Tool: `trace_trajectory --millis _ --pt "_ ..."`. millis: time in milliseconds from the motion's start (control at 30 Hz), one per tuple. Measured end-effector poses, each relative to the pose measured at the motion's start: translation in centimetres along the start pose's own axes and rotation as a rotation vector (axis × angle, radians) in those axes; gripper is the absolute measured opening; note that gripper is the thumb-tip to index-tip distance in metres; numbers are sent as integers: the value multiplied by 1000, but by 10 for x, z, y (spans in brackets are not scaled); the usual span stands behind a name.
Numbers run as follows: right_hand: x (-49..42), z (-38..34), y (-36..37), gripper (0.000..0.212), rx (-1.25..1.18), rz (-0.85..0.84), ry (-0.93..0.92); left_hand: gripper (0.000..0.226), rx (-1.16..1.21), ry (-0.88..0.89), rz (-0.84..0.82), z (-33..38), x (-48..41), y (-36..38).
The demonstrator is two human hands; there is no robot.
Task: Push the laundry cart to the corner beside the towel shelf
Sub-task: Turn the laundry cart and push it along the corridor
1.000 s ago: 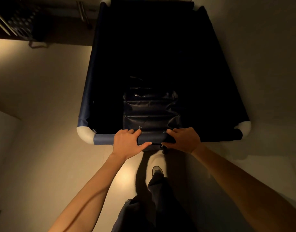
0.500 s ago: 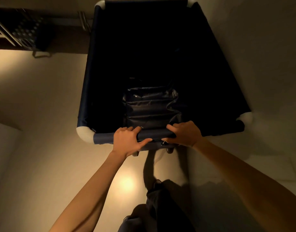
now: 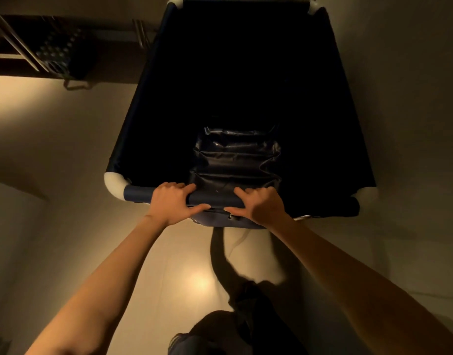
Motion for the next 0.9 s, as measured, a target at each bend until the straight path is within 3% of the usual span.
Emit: trace_trajectory --millis 333,567,900 --pt "-13 -131 2 62 39 -105 161 78 80 175 3 -83 72 -39" --pt "-28 -267 -18 58 247 -11 194 78 121 252 -77 -164 152 -67" --pt "-7 -382 -46 52 105 -125 238 68 133 265 -141 -199 252 -104"
Point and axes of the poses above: each hand's wrist, its own x-axis away from the middle knuckle, its own y-axis out of the palm, z = x × y, the point moved 9 cm from there along -x, towards the middle knuckle, and after that the axes turned 7 degrees about z, right-handed, at the moved point
